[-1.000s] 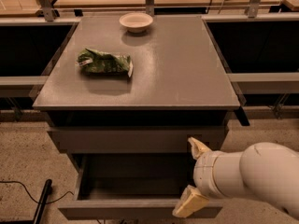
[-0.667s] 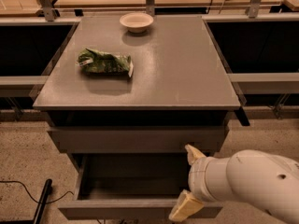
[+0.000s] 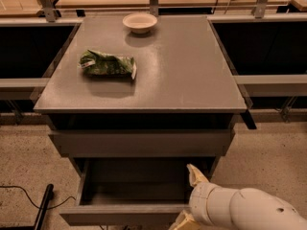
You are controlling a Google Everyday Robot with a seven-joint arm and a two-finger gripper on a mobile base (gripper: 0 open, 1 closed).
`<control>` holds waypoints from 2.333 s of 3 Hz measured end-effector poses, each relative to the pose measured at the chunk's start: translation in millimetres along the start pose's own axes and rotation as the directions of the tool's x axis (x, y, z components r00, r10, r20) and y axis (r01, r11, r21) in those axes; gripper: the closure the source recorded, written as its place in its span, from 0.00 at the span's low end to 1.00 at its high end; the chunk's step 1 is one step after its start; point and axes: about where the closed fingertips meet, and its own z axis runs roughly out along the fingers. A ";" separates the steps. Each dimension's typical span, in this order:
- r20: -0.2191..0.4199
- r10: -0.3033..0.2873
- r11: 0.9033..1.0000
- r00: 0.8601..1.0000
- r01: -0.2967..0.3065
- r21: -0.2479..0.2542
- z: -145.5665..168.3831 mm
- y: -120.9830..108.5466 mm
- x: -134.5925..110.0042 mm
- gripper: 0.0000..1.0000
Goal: Close middle drawer
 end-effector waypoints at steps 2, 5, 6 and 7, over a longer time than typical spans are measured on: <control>0.013 -0.034 0.998 0.999 0.035 -0.047 8.6 4.6 5.8 0.00; 0.256 -0.326 0.866 0.910 0.396 -0.304 33.9 68.8 49.8 0.29; 0.260 -0.329 0.863 0.908 0.401 -0.307 34.0 70.6 49.5 0.52; 0.321 -0.304 0.866 0.897 0.401 -0.300 50.1 67.7 47.7 0.75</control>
Offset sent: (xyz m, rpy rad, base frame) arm -0.0026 0.0013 -0.0263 0.0121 0.0381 0.1229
